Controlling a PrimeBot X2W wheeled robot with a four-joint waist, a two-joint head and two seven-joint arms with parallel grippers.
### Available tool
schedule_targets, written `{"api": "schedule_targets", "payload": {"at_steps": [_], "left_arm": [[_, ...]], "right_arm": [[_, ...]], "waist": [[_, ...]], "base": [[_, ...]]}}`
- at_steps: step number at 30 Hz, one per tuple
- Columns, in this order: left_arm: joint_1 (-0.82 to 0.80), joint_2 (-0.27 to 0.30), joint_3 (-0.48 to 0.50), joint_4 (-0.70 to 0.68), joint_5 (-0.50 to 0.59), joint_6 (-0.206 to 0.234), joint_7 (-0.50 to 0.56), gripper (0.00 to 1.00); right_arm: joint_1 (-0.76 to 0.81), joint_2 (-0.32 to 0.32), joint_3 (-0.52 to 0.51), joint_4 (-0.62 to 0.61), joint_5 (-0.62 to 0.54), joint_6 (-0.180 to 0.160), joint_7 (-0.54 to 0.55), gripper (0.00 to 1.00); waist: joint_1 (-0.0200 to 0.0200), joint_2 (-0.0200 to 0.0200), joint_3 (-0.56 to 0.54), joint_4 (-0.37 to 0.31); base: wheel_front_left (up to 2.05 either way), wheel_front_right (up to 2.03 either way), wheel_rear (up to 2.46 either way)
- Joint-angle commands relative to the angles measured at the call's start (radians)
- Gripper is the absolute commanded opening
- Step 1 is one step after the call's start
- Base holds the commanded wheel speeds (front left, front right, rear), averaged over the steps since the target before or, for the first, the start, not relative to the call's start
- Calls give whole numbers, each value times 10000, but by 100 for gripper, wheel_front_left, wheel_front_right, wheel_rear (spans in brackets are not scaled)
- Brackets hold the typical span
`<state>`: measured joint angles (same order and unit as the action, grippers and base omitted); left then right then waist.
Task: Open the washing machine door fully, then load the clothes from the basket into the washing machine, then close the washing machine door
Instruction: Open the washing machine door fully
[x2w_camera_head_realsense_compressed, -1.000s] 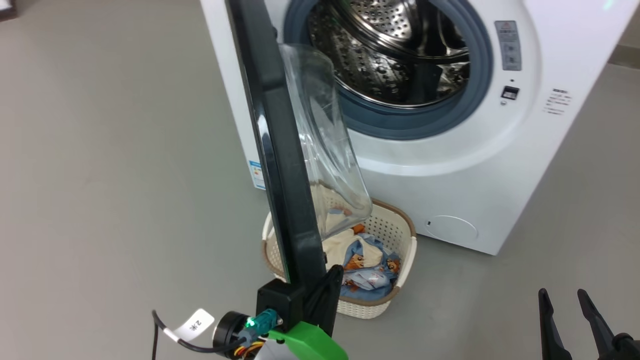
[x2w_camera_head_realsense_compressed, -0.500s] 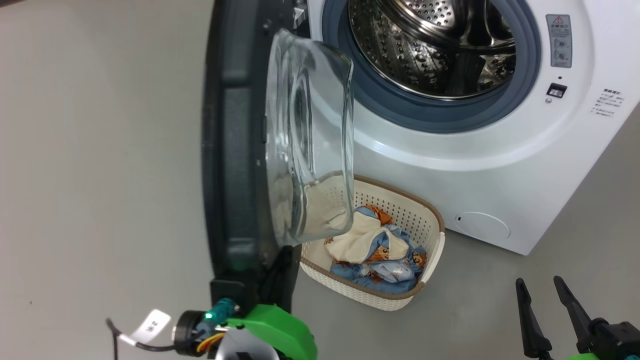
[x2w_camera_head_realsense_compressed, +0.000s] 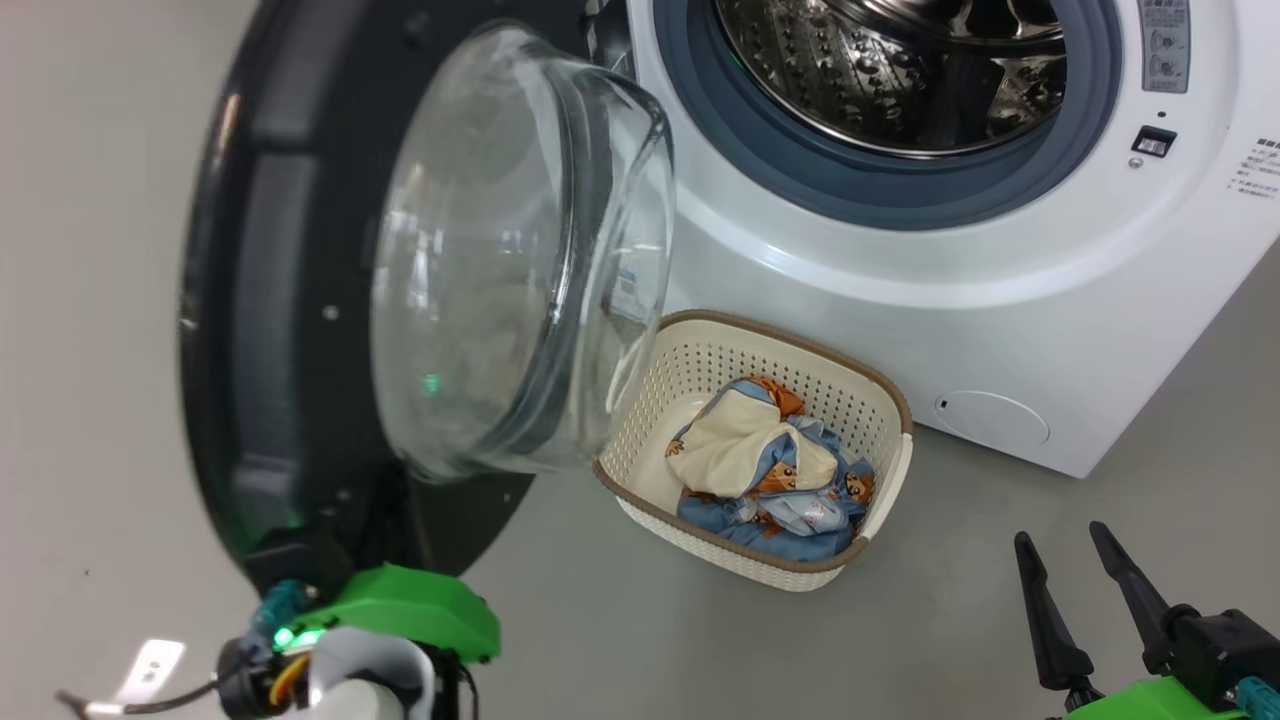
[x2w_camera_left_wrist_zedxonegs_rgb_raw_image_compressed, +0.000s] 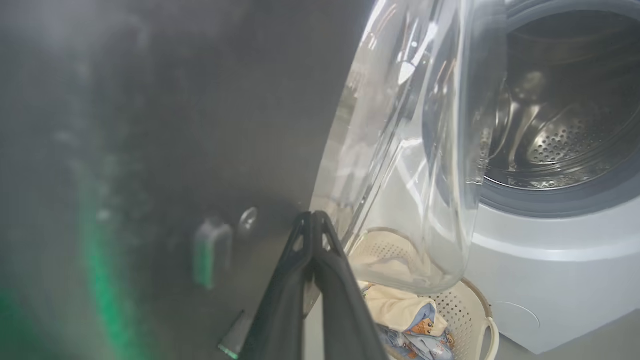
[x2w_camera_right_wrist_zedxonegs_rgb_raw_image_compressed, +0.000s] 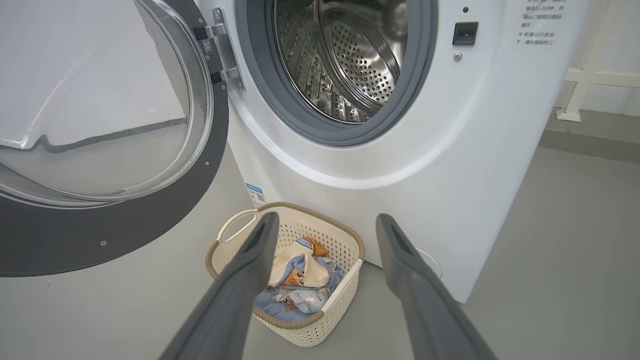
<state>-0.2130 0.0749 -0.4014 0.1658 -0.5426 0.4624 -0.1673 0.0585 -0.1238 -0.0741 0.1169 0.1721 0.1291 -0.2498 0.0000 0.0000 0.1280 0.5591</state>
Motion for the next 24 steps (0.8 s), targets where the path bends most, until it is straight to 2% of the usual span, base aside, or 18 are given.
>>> {"api": "schedule_targets", "payload": {"at_steps": [1, 6, 12, 24], "left_arm": [[-538, 273, 765, 33, -149, 194, -252, 0], [-1034, 164, 1694, 749, -608, 128, -713, 0], [-1843, 105, 2786, 1825, -726, -148, -926, 0], [-3401, 67, 5100, 3395, 489, -666, -943, 0]], "right_arm": [[-322, -176, 287, -222, 82, 16, -120, 100], [-344, -300, 171, -271, 130, 16, -120, 100], [-127, -344, -175, -439, 137, 16, -120, 100], [406, -433, -818, -919, 100, 16, -120, 100]], "waist": [[0, 0, 106, 12], [0, 0, 348, 15], [0, 0, 620, -2], [0, 0, 1131, -25]], "base": [[0, 0, 0], [0, 0, 0], [0, 0, 0], [0, 0, 0]]}}
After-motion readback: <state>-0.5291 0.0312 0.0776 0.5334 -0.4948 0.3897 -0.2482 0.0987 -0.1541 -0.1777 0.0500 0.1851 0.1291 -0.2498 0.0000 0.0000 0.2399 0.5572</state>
